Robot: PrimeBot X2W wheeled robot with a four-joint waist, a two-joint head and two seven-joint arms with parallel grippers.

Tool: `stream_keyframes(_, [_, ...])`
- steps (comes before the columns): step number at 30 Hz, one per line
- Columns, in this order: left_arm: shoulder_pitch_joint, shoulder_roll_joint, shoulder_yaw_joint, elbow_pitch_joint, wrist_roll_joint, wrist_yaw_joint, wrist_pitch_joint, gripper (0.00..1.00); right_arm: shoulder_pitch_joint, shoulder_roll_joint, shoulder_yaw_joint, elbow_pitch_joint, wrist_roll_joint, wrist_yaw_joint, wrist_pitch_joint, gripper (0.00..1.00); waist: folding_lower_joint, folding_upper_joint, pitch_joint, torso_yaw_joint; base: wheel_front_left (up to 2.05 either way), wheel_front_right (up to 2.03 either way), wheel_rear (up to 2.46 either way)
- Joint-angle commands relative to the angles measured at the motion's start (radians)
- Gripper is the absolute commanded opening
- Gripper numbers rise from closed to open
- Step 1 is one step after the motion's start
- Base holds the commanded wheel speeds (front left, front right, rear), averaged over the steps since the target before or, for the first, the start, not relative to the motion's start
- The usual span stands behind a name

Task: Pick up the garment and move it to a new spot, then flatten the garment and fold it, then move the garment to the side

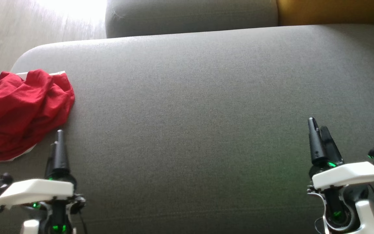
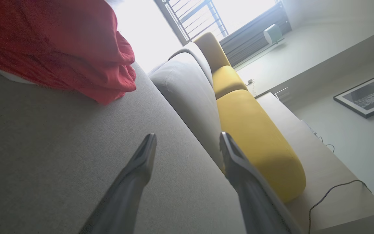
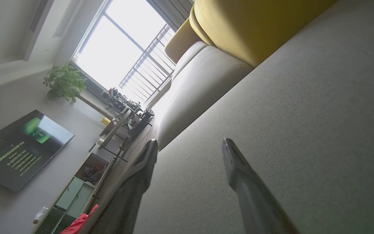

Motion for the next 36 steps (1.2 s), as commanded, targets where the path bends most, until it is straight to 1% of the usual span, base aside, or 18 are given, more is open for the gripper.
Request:
stream_keyframes(1, [-0.051, 0.013, 0.006, -0.045, 0.023, 0.002, -0.008, 1.00, -0.061, -0.007, 0.013, -0.046, -0.026, 0.000, -0.012, 1.00, 0.0000, 0.0000, 0.001, 0.000, 0.00, 0.00, 0.00])
stream_keyframes(6, [-0.053, 0.014, -0.036, -0.065, 0.135, 0.022, -0.022, 1.00, -0.071, -0.007, 0.043, -0.074, -0.119, 0.000, -0.026, 1.00, 0.0000, 0.0000, 0.010, 0.003, 0.00, 0.00, 0.00])
stream_keyframes(8, [-0.054, 0.019, -0.055, -0.072, 0.183, 0.037, -0.028, 1.00, -0.075, -0.007, 0.054, -0.085, -0.153, 0.000, -0.032, 1.00, 0.0000, 0.0000, 0.011, 0.005, 0.00, 0.00, 0.00])
stream_keyframes(17, [-0.055, 0.075, -0.156, -0.060, 0.336, 0.134, -0.055, 1.00, -0.076, -0.008, 0.095, -0.096, -0.280, 0.000, -0.059, 1.00, 0.0000, 0.0000, 0.013, 0.005, 0.00, 0.00, 0.00])
stream_keyframes(18, [-0.056, 0.093, -0.183, -0.050, 0.368, 0.151, -0.060, 1.00, -0.072, -0.009, 0.107, -0.082, -0.316, 0.000, -0.065, 1.00, 0.0000, 0.0000, 0.012, 0.003, 0.00, 0.00, 0.00])
stream_keyframes(25, [-0.074, 0.148, -0.282, -0.029, 0.478, 0.229, -0.081, 1.00, -0.078, -0.009, 0.136, -0.083, -0.409, 0.000, -0.085, 1.00, 0.0000, 0.0000, 0.014, -0.004, 0.00, 0.00, 0.00])
stream_keyframes(26, [-0.080, 0.162, -0.311, -0.025, 0.504, 0.252, -0.087, 1.00, -0.076, -0.010, 0.138, -0.084, -0.419, 0.000, -0.091, 1.00, 0.0000, 0.0000, 0.013, -0.005, 0.00, 0.00, 0.00])
stream_keyframes(36, [-0.108, 0.214, -0.423, -0.037, 0.612, 0.365, -0.116, 1.00, -0.077, -0.011, 0.158, -0.095, -0.509, 0.000, -0.121, 1.00, 0.0000, 0.0000, 0.004, -0.008, 0.00, 0.00, 0.00])
